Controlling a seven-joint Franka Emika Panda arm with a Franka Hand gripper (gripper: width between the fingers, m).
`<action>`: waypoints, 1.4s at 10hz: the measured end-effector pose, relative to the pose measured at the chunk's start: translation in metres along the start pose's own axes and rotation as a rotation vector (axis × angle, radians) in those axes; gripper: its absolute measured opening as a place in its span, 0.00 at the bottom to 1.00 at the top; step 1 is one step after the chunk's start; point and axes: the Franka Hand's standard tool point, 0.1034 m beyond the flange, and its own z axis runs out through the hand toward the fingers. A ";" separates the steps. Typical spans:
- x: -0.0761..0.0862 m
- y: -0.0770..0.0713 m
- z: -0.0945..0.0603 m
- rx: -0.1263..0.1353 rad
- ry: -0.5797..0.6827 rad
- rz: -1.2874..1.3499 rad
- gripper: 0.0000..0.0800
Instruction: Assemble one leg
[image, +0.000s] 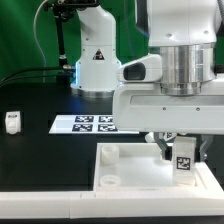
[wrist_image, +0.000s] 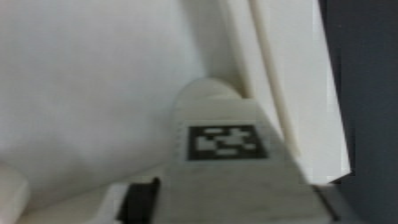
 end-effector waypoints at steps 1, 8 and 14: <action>0.000 0.000 0.000 0.000 0.000 0.058 0.35; -0.002 -0.006 0.001 -0.028 -0.046 1.058 0.35; -0.009 -0.012 0.004 0.030 -0.031 1.192 0.58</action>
Offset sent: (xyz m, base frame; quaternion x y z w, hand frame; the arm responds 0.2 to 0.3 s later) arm 0.0090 -0.0087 -0.0006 -0.0218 0.0376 0.2876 0.9568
